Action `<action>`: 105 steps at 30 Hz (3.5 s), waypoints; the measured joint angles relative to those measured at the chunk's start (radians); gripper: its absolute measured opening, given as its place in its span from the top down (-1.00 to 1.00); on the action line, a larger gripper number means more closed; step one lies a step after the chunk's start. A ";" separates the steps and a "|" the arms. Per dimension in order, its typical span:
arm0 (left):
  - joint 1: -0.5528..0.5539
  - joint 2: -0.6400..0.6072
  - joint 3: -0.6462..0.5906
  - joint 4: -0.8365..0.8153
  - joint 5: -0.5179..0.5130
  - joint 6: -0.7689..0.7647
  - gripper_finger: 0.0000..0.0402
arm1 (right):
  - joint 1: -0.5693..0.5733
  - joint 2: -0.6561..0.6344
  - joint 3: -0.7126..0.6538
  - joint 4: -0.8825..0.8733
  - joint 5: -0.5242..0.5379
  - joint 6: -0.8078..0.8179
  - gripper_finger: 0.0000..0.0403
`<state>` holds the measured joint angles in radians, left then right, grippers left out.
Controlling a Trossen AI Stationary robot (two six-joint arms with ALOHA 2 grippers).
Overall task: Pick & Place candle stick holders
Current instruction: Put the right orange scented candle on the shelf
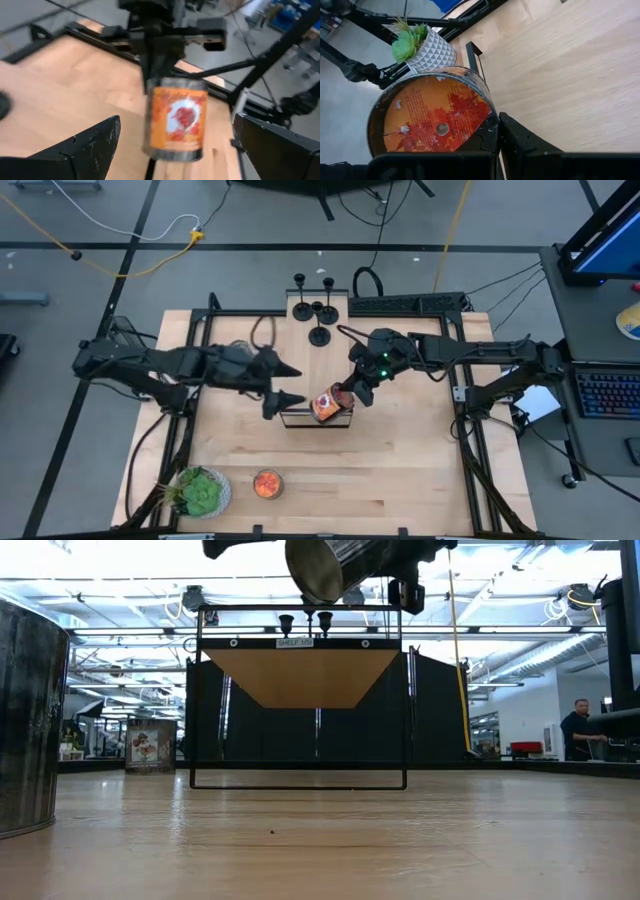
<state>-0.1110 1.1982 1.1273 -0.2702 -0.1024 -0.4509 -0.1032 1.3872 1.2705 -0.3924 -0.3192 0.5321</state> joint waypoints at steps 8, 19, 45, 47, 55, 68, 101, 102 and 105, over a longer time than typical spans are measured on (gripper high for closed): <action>0.062 0.163 0.192 -0.130 0.224 0.040 -0.97 | -0.003 0.000 0.000 0.009 0.001 -0.025 1.00; 0.118 0.290 0.318 -0.260 0.342 0.051 -0.97 | -0.003 -0.001 0.000 0.028 0.001 -0.055 1.00; 0.196 0.367 0.321 -0.205 0.448 0.028 -0.97 | -0.043 0.000 0.000 0.156 -0.027 -0.077 1.00; 0.196 0.367 0.321 -0.205 0.447 0.029 -0.97 | -0.043 0.000 0.000 0.157 -0.027 -0.076 1.00; 0.195 0.367 0.321 -0.215 0.444 0.109 -0.97 | -0.043 0.000 0.000 0.203 -0.033 -0.074 1.00; 0.194 0.368 0.320 -0.206 0.467 0.198 -0.97 | -0.042 0.000 0.000 0.201 -0.047 -0.070 1.00; 0.194 0.434 0.320 -0.175 0.456 0.000 -0.72 | -0.043 0.000 -0.002 0.183 -0.020 -0.079 1.00; 0.194 0.434 0.320 -0.169 0.456 0.000 -0.72 | -0.043 0.000 -0.002 0.181 -0.021 -0.080 1.00; 0.194 0.434 0.320 -0.170 0.456 0.003 -0.72 | -0.043 -0.002 -0.002 0.180 -0.021 -0.085 1.00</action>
<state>0.0834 1.6325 1.4475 -0.4404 0.3538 -0.4477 -0.1459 1.3857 1.2690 -0.2127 -0.3402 0.4474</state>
